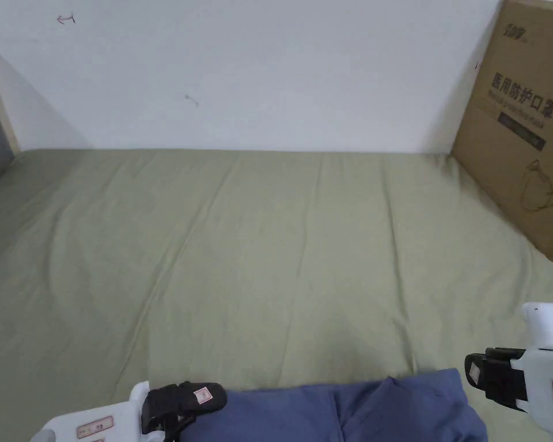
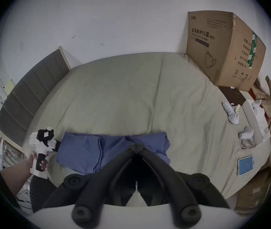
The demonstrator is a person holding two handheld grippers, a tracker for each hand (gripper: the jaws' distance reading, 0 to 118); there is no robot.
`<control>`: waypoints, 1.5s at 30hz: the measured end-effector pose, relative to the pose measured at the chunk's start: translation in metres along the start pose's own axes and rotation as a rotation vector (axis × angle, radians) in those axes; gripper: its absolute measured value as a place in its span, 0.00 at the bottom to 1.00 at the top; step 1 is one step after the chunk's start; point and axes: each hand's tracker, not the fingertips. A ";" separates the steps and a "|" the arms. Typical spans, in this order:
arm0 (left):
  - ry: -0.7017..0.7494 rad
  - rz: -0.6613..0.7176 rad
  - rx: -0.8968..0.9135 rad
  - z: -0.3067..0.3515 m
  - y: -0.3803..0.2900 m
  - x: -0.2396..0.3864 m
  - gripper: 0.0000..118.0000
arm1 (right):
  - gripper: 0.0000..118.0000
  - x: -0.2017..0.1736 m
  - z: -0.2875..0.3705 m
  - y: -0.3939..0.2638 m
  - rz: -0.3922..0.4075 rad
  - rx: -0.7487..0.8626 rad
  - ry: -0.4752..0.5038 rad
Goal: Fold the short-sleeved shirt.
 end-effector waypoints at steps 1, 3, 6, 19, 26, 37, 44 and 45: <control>0.022 -0.036 -0.001 0.001 -0.001 -0.001 0.45 | 0.00 -0.001 0.000 0.001 0.001 0.001 0.000; 0.263 -0.100 0.020 0.005 -0.003 -0.017 0.04 | 0.00 -0.002 -0.001 0.001 0.008 0.002 -0.001; 0.229 -0.118 0.038 0.006 -0.014 -0.017 0.04 | 0.00 -0.005 -0.002 0.001 0.011 -0.002 0.008; 1.104 -0.561 0.207 0.067 -0.050 0.146 0.05 | 0.00 0.003 0.014 -0.001 -0.018 0.060 0.080; 1.089 -0.604 0.274 0.044 -0.063 0.201 0.06 | 0.00 0.004 0.015 -0.006 -0.008 0.058 0.115; 0.806 -0.382 0.025 -0.140 -0.050 0.168 0.10 | 0.00 0.026 0.030 -0.017 -0.041 0.065 0.098; 0.489 -0.328 -0.002 -0.147 -0.056 0.165 0.97 | 0.00 0.045 0.022 -0.023 -0.084 0.041 0.073; 0.519 -0.360 0.000 -0.142 -0.057 0.172 0.98 | 0.00 0.046 0.021 -0.023 -0.085 0.041 0.071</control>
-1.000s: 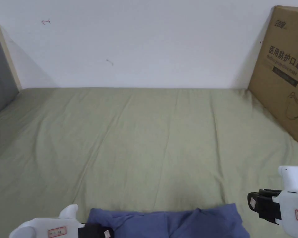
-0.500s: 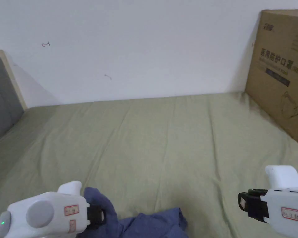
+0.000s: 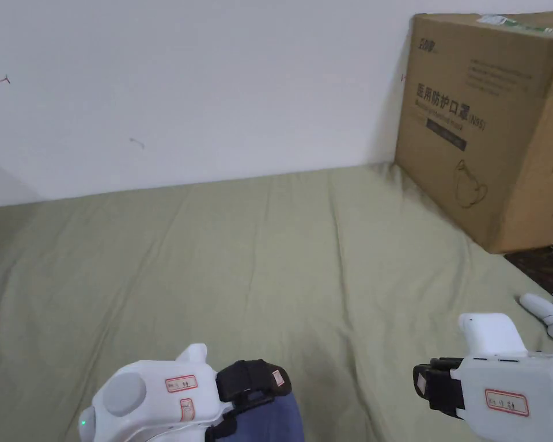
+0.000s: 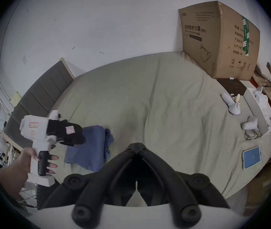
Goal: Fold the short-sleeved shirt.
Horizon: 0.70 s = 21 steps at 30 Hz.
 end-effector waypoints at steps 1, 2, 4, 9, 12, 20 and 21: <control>0.053 -0.042 0.009 0.010 -0.001 -0.001 0.98 | 0.00 0.001 -0.001 0.001 -0.003 0.001 0.000; 0.105 -0.078 0.018 0.019 -0.001 0.002 0.97 | 0.00 0.002 -0.002 0.001 -0.007 0.001 0.002; 0.158 -0.199 0.037 0.032 -0.001 0.007 0.74 | 0.00 0.002 -0.004 0.003 -0.011 0.004 0.012; 0.236 -0.340 -0.020 0.015 -0.009 0.021 0.01 | 0.00 0.000 -0.008 0.004 -0.011 0.012 0.021; 0.174 -0.279 -0.090 -0.019 -0.013 0.018 0.01 | 0.00 0.001 -0.011 0.003 -0.017 0.007 0.026; 0.108 0.057 -0.229 -0.107 -0.030 -0.038 0.01 | 0.00 0.007 -0.009 -0.001 -0.011 -0.013 0.010; 0.049 0.128 -0.210 -0.110 -0.029 -0.043 0.01 | 0.00 0.008 -0.009 -0.002 -0.014 -0.017 0.007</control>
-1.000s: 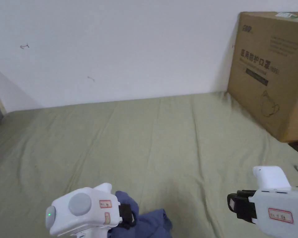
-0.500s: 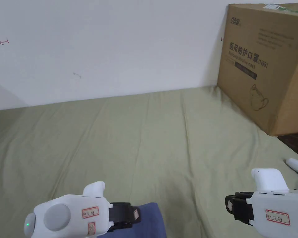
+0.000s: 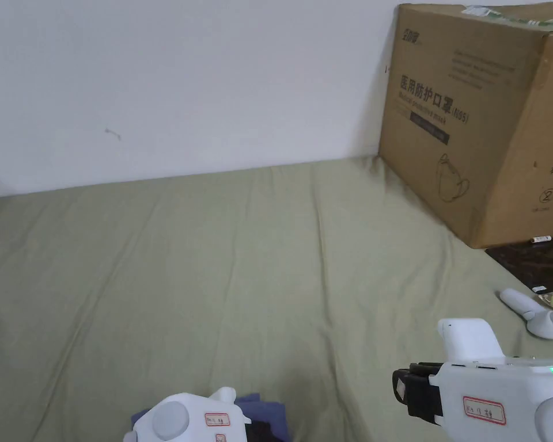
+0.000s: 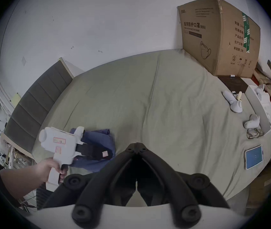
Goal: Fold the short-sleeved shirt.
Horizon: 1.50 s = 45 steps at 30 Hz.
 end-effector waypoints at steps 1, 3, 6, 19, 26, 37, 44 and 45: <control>-0.001 0.034 0.011 0.000 0.001 -0.001 0.01 | 0.00 0.001 0.000 -0.001 -0.007 -0.004 0.001; 0.027 -0.007 0.018 0.008 0.000 0.008 0.01 | 0.00 0.004 0.001 -0.003 -0.029 -0.005 0.016; 0.096 -0.232 0.167 0.047 -0.009 0.040 0.01 | 0.00 0.003 0.001 -0.002 -0.035 -0.003 0.023; 0.419 -0.729 1.110 0.269 -0.084 0.178 0.01 | 0.00 -0.083 0.059 0.060 0.072 0.453 0.099; 0.472 -0.714 1.245 0.294 -0.117 0.168 0.01 | 0.00 -0.113 0.079 0.069 0.111 0.747 0.065; 0.594 -0.631 1.243 0.280 -0.096 0.151 0.01 | 0.00 -0.113 0.046 0.064 0.098 0.742 -0.135; 0.602 -0.673 1.221 0.267 -0.097 0.152 0.01 | 0.00 -0.106 0.042 0.055 0.119 0.706 -0.181; 0.599 -0.667 1.219 0.266 -0.096 0.152 0.01 | 0.00 -0.105 0.042 0.055 0.125 0.704 -0.185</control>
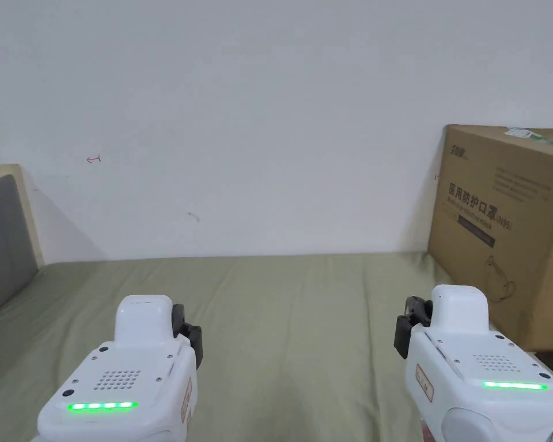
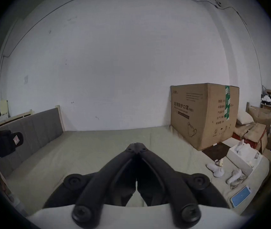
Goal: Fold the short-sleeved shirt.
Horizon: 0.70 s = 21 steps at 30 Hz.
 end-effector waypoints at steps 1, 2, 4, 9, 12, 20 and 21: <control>0.000 0.005 -0.003 -0.001 -0.001 0.000 0.01 | 0.00 0.001 0.000 0.000 0.001 0.000 0.002; 0.002 0.010 -0.007 -0.003 -0.002 0.001 0.01 | 0.00 0.001 0.000 0.000 0.003 0.000 0.002; 0.005 0.018 -0.019 -0.006 -0.003 0.001 0.01 | 0.00 0.002 0.000 0.000 0.002 0.001 -0.001; -0.026 0.035 -0.066 -0.012 -0.010 0.000 0.01 | 0.00 -0.006 -0.004 -0.003 -0.028 -0.034 0.051; -0.083 0.049 -0.097 -0.008 -0.017 -0.010 0.01 | 0.00 -0.018 -0.018 -0.017 -0.051 -0.152 0.200; -0.042 0.131 -0.248 0.010 -0.058 -0.069 0.01 | 0.00 -0.044 -0.093 -0.158 -0.111 -0.953 0.302; -0.053 0.158 -0.276 0.010 -0.067 -0.079 0.01 | 0.00 -0.044 -0.097 -0.175 -0.114 -1.005 0.297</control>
